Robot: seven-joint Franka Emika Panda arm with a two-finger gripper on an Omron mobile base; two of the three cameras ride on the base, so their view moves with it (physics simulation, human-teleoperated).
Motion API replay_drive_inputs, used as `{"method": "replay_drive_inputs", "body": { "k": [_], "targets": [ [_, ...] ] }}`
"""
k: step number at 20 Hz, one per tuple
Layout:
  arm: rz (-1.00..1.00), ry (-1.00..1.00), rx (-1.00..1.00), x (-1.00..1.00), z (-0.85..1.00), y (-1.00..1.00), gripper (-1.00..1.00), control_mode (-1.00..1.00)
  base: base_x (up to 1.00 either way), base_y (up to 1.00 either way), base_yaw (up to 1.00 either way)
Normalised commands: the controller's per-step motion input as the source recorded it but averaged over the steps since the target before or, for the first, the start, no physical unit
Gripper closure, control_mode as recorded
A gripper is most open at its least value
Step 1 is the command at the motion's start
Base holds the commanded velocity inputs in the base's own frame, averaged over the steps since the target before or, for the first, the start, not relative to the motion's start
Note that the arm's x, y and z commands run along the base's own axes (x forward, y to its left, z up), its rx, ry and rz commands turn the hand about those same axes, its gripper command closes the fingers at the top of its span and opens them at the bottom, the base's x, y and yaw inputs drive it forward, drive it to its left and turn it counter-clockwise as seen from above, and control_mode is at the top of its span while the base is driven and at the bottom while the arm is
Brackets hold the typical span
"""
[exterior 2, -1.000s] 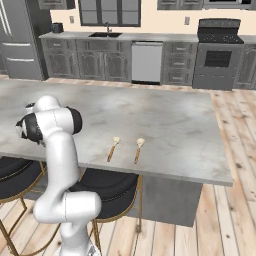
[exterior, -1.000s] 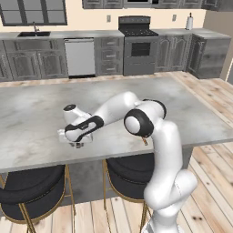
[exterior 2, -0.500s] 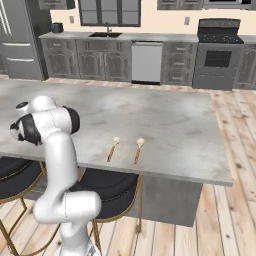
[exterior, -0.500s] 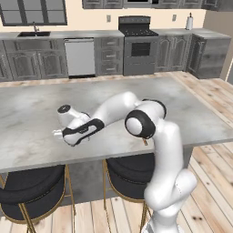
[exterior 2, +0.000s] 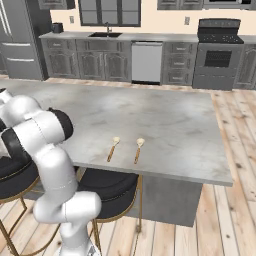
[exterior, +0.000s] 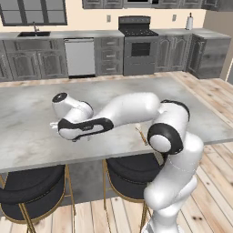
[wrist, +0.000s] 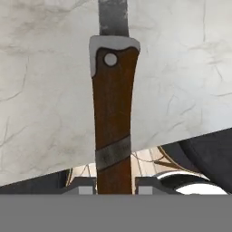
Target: Pick up the metallic utensils from the counter and place them in the open drawer. Make sure not to pick up any wooden utensils.
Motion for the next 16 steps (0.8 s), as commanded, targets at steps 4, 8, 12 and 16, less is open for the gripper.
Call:
{"method": "replay_drive_inputs", "body": {
  "k": [4,8,12,16],
  "targets": [
    [-0.06,0.00,0.00,-0.67,1.00,-0.86,1.00,-1.00,0.00,0.00,0.00],
    [0.00,0.02,0.00,-0.43,0.92,-0.84,1.00,-1.00,0.00,0.00,0.00],
    [0.02,-0.02,0.00,-0.67,0.29,-1.00,1.00,-1.00,0.00,0.00,0.00],
    [0.11,-0.14,0.10,-0.62,0.16,-0.96,1.00,-1.00,0.00,0.00,0.00]
  ]
}}
